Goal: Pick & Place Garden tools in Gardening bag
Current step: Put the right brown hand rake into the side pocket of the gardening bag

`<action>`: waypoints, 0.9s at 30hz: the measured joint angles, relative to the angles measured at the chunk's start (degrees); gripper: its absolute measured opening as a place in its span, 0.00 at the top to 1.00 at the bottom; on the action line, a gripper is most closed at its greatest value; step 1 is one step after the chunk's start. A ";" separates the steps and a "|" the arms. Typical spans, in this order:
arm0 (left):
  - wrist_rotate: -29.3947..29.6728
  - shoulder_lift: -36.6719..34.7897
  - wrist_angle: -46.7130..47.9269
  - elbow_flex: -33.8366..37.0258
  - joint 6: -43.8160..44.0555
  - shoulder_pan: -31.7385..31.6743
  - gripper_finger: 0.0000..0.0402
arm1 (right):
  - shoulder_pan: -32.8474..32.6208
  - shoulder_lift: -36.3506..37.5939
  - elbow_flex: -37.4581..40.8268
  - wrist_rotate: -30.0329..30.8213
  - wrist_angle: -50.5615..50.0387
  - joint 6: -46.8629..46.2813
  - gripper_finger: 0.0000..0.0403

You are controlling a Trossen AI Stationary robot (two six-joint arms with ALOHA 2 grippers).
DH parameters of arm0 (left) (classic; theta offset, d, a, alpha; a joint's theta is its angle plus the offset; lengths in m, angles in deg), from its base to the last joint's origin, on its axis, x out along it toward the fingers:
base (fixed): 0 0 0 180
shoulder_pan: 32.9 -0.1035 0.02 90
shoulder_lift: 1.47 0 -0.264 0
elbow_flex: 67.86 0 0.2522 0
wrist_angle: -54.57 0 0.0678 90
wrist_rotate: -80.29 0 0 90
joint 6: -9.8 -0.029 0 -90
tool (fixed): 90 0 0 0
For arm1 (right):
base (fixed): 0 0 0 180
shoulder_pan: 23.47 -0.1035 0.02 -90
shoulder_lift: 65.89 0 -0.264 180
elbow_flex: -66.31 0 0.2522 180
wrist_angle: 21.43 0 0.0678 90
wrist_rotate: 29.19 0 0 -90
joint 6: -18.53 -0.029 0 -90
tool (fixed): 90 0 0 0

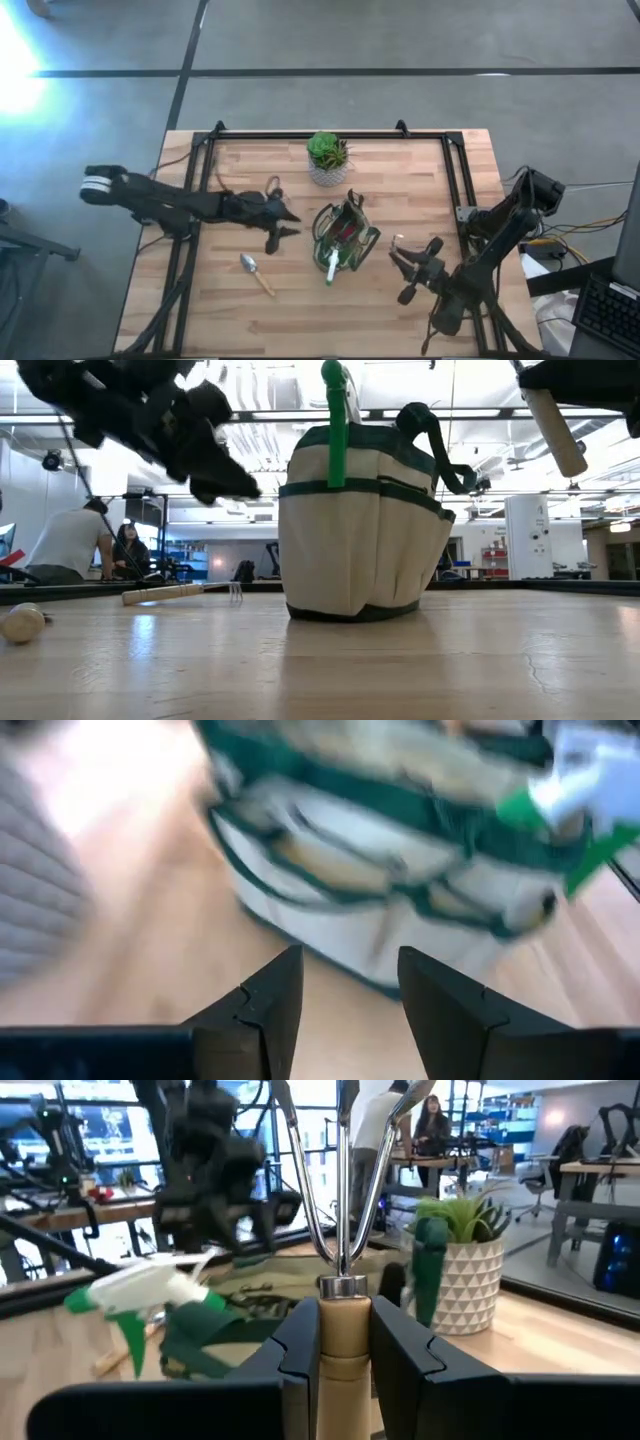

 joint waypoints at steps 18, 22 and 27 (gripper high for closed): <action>11.84 -19.44 -11.75 5.62 -6.77 -0.18 0.58 | 4.51 4.07 -2.35 -9.12 0.88 11.01 0.88; 11.84 -18.21 -11.75 5.62 -6.84 -0.18 0.58 | 4.66 9.39 -2.46 -14.88 4.05 18.84 0.88; 11.31 -17.16 -14.25 5.62 -6.55 -0.16 0.58 | 4.69 12.35 -1.93 -14.71 10.43 27.50 0.88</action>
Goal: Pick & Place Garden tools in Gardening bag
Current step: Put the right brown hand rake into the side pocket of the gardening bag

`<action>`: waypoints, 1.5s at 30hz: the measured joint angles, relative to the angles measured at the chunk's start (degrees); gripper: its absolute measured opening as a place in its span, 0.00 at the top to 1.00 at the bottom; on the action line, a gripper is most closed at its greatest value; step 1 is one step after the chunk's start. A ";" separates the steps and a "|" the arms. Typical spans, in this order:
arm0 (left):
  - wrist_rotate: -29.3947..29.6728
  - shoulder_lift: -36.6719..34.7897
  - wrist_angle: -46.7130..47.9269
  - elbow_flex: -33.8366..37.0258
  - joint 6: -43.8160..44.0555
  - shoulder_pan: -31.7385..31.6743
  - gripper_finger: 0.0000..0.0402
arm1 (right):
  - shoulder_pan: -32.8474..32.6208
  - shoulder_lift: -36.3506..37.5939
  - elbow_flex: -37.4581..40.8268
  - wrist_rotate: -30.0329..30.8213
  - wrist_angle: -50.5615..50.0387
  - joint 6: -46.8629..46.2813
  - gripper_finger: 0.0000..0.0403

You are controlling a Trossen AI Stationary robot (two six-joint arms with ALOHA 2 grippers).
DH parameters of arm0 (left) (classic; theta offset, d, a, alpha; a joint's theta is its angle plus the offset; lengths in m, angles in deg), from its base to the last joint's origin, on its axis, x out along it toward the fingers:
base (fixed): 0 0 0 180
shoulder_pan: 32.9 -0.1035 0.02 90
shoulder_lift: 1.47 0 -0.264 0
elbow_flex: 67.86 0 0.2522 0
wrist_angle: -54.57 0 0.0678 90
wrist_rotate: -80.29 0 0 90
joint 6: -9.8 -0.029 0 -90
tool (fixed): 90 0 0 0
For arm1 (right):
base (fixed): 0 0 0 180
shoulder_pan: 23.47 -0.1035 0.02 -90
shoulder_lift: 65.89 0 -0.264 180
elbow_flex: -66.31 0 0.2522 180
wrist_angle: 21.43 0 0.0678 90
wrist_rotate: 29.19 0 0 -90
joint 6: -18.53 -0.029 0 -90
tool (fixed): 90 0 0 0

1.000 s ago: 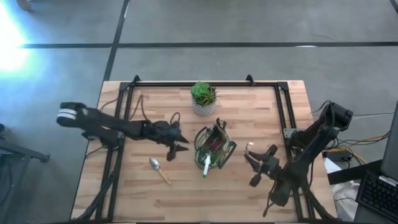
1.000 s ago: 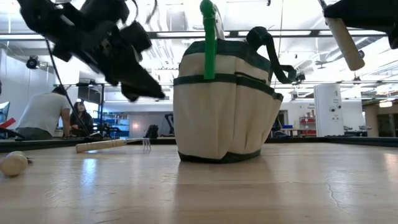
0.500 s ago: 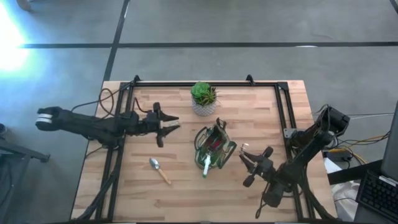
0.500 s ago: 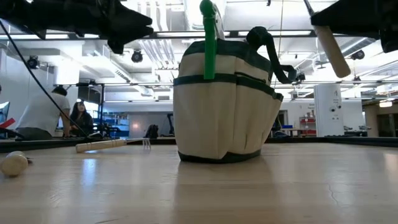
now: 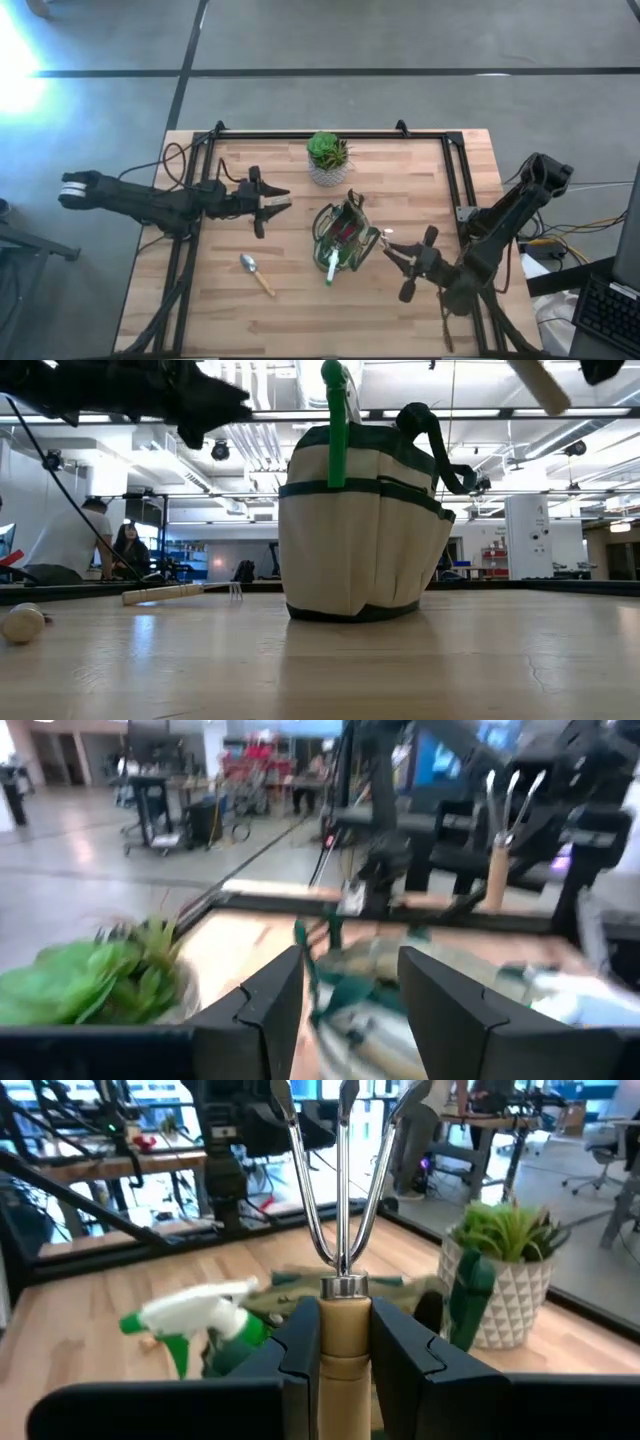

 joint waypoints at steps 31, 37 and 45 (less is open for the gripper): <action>-12.22 14.52 -24.11 -4.35 -1.14 0.73 0.58 | 9.58 -15.38 19.51 -25.67 90.04 48.08 0.88; -11.90 14.55 -23.59 -4.22 -1.13 0.73 0.58 | 9.61 -21.38 14.30 -22.55 90.45 53.56 0.88; -11.90 14.26 -22.49 -4.14 -1.04 0.73 0.58 | 11.20 -23.97 15.63 -13.62 90.49 49.54 0.88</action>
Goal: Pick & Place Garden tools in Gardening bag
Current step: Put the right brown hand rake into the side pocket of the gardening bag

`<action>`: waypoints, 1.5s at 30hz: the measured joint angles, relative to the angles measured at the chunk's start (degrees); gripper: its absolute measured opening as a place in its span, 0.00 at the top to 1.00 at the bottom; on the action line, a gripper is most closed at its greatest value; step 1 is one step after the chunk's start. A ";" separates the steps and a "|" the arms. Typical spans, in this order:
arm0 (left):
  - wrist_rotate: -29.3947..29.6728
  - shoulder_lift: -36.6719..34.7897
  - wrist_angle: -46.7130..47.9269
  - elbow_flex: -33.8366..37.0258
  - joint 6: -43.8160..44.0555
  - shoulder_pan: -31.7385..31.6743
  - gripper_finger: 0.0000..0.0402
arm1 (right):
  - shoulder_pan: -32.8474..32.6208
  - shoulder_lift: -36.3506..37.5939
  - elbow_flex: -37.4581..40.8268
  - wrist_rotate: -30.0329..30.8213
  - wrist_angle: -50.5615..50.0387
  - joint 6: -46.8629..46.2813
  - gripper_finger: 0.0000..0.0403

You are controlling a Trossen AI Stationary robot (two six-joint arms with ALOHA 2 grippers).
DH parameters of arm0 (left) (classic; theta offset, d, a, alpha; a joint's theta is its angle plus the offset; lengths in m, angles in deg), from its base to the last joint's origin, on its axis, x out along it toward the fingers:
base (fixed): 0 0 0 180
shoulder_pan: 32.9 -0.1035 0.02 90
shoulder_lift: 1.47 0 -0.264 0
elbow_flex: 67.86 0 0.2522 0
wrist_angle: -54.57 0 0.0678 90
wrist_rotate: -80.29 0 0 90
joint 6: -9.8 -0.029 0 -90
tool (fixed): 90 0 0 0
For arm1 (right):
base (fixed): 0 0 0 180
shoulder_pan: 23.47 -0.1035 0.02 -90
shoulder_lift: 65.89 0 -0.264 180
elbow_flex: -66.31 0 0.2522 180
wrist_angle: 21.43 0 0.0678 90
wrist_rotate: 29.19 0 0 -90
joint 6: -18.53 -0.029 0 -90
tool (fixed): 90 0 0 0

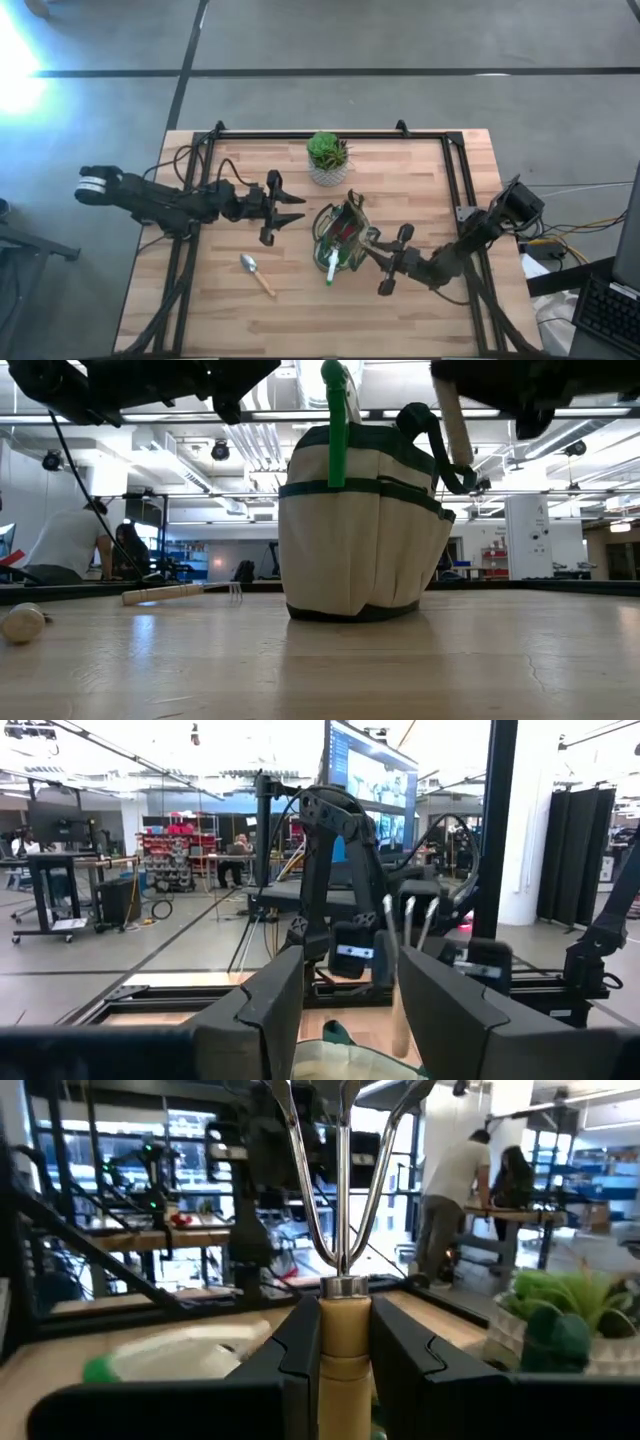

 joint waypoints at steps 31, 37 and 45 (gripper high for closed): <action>0.00 -0.20 1.06 0.08 0.09 0.01 0.58 | 10.43 -5.96 0.39 -4.40 0.03 -1.67 0.88; 0.00 -0.22 1.29 0.08 0.10 0.00 0.58 | 10.71 -7.54 0.41 -5.21 -0.05 -4.02 0.88; 0.00 -0.22 1.70 0.10 0.09 0.00 0.58 | 10.01 -9.06 0.44 -5.49 0.03 -4.82 0.88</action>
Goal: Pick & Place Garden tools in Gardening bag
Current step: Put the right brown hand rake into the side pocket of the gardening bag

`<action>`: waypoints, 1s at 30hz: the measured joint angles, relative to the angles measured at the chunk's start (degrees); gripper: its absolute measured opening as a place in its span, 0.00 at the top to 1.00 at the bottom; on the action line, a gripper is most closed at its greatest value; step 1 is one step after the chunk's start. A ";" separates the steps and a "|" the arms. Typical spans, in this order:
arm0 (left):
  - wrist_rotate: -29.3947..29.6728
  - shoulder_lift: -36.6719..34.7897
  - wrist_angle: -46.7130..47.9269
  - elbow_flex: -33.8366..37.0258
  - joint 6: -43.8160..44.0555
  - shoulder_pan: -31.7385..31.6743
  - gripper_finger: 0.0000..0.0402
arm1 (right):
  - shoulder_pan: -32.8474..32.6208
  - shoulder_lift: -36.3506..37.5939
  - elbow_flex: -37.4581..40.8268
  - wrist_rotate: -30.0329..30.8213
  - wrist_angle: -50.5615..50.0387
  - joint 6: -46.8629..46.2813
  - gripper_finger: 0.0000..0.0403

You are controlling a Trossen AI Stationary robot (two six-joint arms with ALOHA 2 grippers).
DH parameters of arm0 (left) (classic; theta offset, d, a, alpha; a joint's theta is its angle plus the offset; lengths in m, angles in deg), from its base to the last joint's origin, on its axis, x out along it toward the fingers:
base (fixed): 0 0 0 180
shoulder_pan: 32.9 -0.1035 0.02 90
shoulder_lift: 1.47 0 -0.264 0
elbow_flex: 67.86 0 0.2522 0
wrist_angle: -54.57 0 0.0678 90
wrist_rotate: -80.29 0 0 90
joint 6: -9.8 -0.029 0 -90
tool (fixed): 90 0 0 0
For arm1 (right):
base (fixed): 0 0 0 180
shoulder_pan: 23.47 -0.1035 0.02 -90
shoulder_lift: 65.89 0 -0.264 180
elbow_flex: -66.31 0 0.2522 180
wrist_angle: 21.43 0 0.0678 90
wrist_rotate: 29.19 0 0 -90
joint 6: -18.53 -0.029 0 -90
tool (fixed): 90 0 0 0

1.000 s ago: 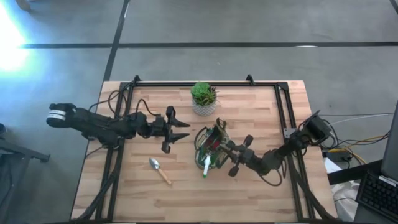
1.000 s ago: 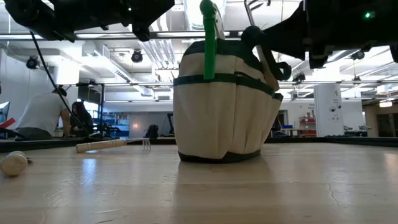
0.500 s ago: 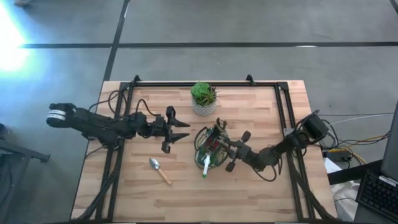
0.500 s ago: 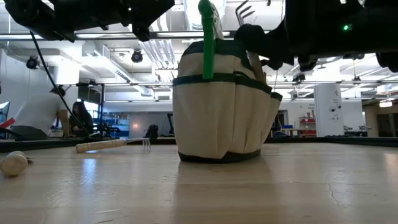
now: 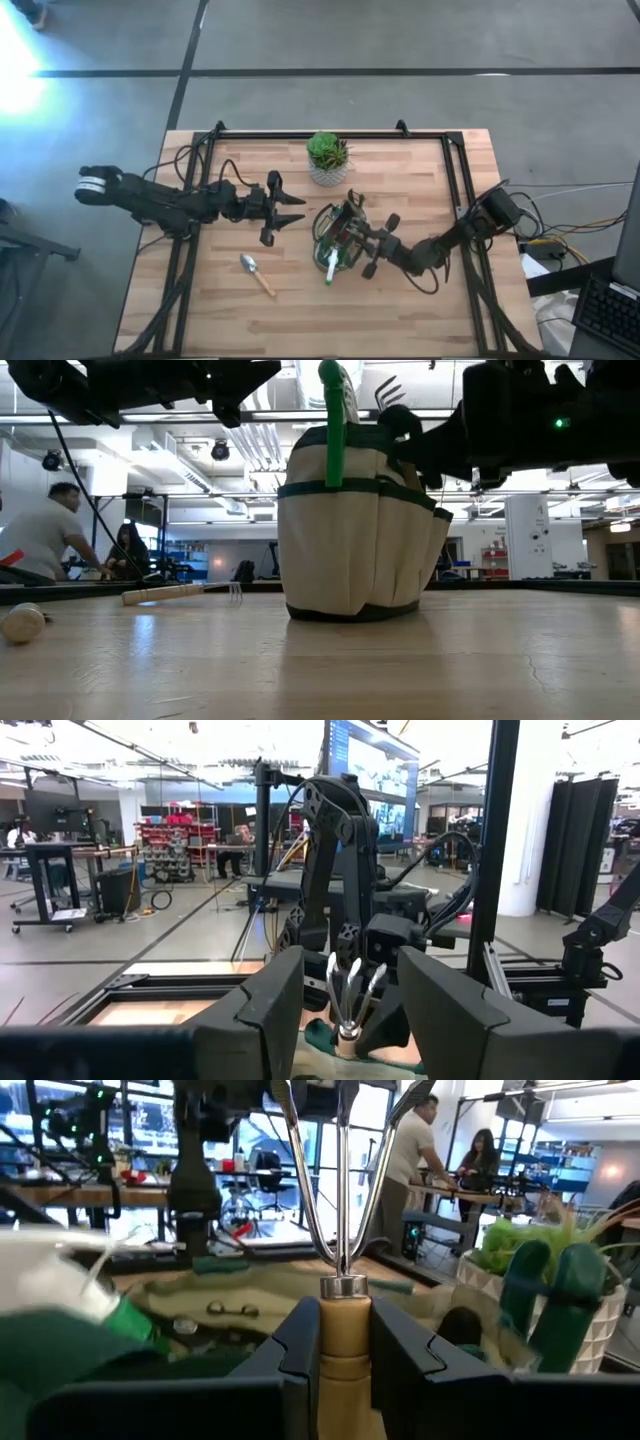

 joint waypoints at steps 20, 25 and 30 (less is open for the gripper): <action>0.00 -0.09 0.70 0.00 0.26 0.02 0.58 | -2.12 -3.27 1.97 1.20 -0.03 -4.27 0.88; 0.00 -0.09 0.72 0.00 0.26 0.00 0.58 | -2.14 -3.20 2.48 1.31 -0.05 -5.88 0.88; 0.00 -0.09 0.71 0.00 0.26 0.02 0.58 | -2.13 -3.20 1.73 1.54 -0.15 -5.87 0.76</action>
